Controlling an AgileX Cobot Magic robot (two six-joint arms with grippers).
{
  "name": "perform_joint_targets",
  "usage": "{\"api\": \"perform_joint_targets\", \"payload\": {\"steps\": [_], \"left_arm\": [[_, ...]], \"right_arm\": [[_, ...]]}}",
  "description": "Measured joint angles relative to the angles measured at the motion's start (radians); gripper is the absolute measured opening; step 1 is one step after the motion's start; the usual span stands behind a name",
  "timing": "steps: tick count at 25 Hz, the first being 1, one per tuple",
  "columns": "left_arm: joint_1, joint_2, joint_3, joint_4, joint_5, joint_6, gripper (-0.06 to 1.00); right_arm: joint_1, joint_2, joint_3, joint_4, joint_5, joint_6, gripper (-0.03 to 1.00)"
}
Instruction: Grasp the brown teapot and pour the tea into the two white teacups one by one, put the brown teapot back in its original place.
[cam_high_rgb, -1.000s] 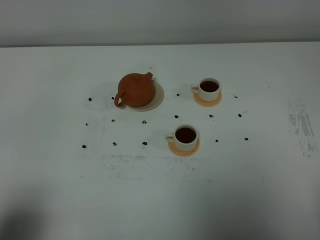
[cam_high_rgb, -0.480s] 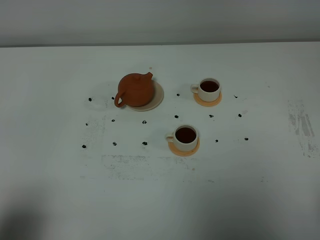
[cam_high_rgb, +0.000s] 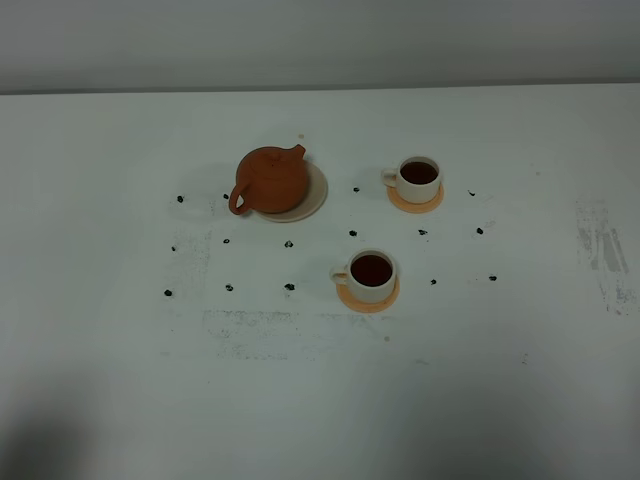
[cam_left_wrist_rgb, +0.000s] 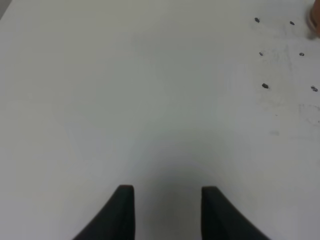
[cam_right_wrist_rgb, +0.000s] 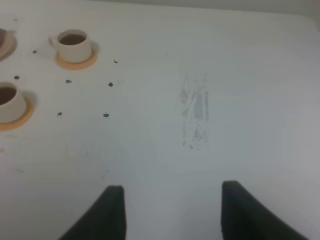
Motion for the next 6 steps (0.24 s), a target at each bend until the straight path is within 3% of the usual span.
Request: {"api": "perform_joint_targets", "payload": {"steps": [6], "left_arm": [[0.000, 0.000, 0.000, 0.000, 0.000, 0.000, 0.36]], "right_arm": [[0.000, 0.000, 0.000, 0.000, 0.000, 0.000, 0.45]]}}
